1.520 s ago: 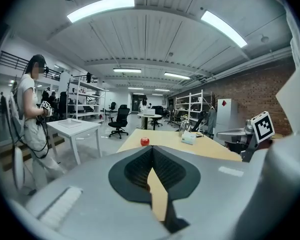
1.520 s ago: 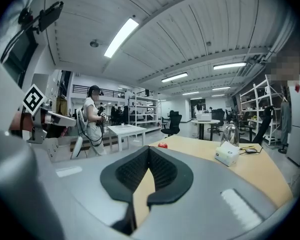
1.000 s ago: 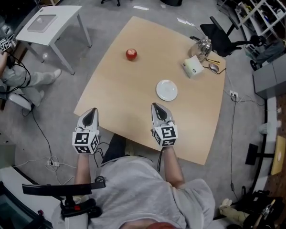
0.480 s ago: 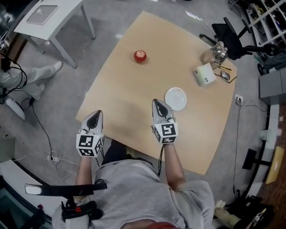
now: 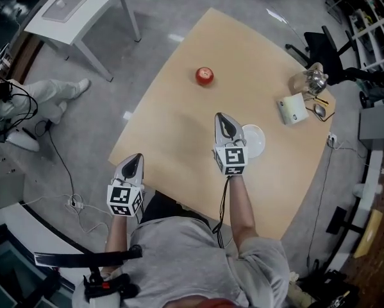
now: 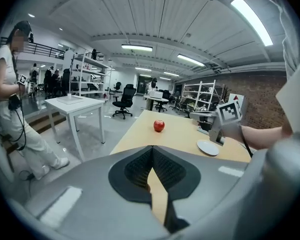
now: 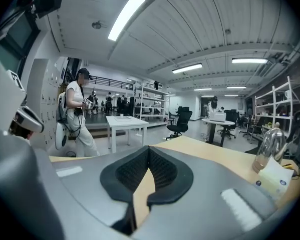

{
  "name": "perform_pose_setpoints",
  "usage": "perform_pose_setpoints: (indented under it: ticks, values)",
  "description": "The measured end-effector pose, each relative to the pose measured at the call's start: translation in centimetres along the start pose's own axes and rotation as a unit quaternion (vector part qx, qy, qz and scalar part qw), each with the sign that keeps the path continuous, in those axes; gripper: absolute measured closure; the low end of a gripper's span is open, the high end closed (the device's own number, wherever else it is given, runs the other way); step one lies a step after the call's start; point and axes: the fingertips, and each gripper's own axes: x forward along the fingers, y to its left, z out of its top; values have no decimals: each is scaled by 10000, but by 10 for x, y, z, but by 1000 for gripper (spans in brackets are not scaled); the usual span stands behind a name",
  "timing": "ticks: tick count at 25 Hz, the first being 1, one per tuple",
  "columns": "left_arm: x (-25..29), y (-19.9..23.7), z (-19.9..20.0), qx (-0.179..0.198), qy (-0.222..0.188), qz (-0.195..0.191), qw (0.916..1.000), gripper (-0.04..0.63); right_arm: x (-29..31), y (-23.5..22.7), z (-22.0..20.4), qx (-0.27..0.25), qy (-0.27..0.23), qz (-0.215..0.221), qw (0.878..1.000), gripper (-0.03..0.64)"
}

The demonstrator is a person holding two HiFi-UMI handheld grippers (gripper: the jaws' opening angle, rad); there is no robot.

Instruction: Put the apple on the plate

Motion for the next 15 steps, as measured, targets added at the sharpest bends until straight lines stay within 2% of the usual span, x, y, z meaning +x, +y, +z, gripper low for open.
perform_pose_setpoints:
  ticks: [11, 15]
  values:
    - [12, 11, -3, -144, 171, 101, 9997, 575, 73, -16, 7, -52, -102, -118, 9999, 609]
    - [9, 16, -7, -183, 258, 178, 9993, 575, 91, -26, 2, 52, -19, -222, 9997, 568]
